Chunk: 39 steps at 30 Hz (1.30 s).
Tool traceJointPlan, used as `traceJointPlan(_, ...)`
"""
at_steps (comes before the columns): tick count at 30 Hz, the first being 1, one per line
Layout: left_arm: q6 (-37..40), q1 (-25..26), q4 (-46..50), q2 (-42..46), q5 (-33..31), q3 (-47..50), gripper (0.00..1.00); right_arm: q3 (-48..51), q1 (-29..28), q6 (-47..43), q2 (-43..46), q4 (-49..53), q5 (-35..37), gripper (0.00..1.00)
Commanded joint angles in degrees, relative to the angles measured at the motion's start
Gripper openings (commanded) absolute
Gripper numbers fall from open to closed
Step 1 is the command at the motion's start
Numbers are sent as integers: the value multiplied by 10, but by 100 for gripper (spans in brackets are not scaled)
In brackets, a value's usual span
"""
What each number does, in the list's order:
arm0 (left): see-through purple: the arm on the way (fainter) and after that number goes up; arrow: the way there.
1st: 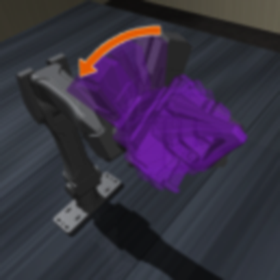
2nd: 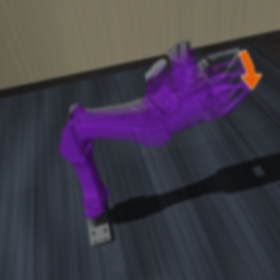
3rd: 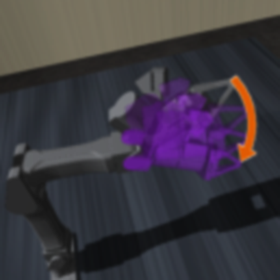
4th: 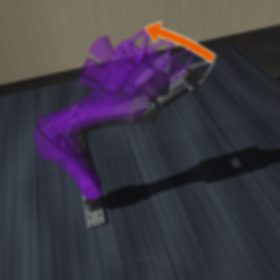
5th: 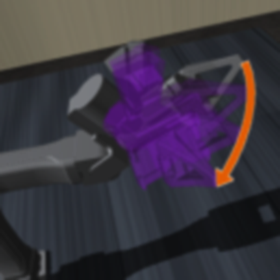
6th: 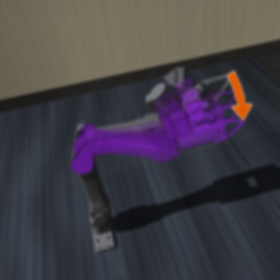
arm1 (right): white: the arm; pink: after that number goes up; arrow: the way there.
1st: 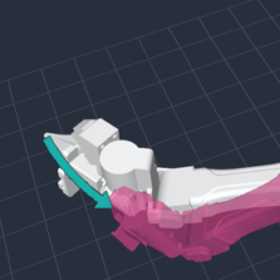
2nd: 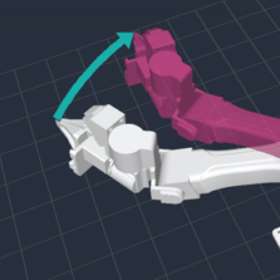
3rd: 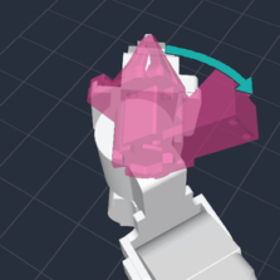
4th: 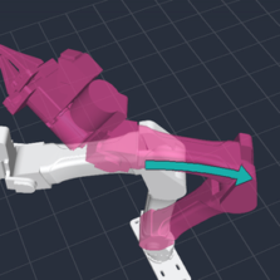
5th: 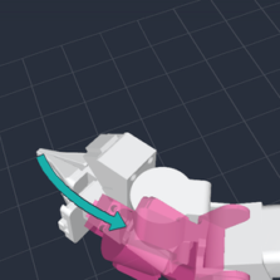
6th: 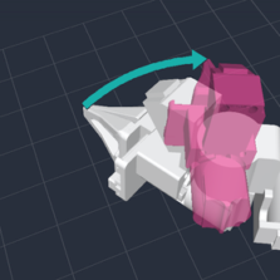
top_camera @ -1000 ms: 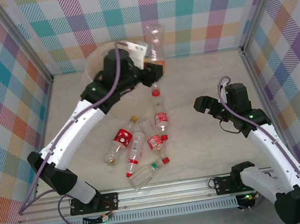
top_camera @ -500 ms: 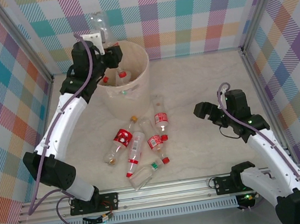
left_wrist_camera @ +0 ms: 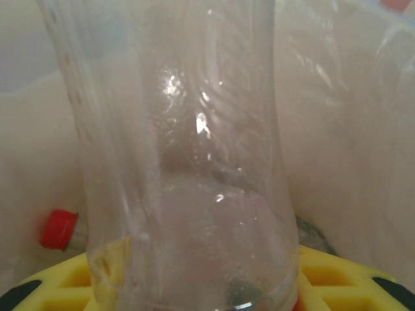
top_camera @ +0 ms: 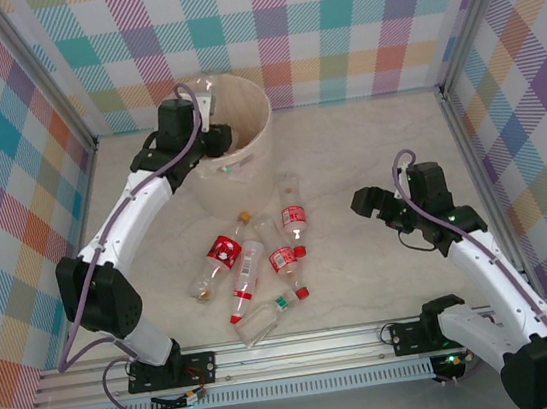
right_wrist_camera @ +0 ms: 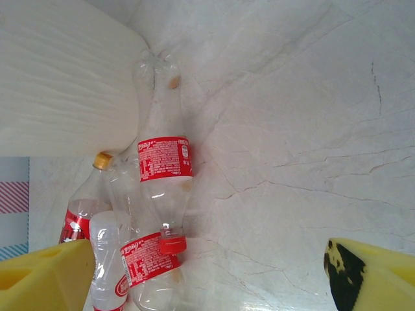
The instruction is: Put the plastic bottles in the bin
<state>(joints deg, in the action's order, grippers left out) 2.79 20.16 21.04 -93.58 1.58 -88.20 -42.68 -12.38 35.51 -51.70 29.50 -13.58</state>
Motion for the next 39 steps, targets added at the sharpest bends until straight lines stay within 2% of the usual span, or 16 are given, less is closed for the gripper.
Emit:
traceJointPlan(1, 20, -2, -13, -3, 34, 11, 0, 3, 1, -10, -1, -5, -10, 91)
traceJointPlan(3, 16, -4, -20, -1, 42, 15, 1, 5, 2, -14, -2, -1, -9, 92)
traceJointPlan(5, 13, -5, -16, -4, 46, 10, 9, 7, 1, -15, -4, -2, -8, 92)
traceJointPlan(6, 13, -5, -12, -5, 48, 6, 16, 7, 1, -14, -6, -3, -9, 92)
traceJointPlan(10, 15, -6, -2, -11, 61, -8, 60, 8, 1, -17, -13, -7, -12, 92)
traceJointPlan(13, 16, -6, 2, -13, 61, -20, 76, 7, 1, -18, -16, -7, -13, 92)
traceJointPlan(20, 9, -8, 11, -17, 76, -47, 89, 12, 1, -19, -27, -12, -19, 92)
traceJointPlan(29, -9, -13, -10, 4, 92, -65, 90, 16, 1, -22, -25, -6, -19, 92)
traceJointPlan(35, 4, -20, 8, 14, 26, -107, 91, 16, 1, -23, -26, -6, -18, 92)
traceJointPlan(39, -4, -29, 3, 16, 35, -121, 92, 18, 1, -22, -31, -9, -18, 92)
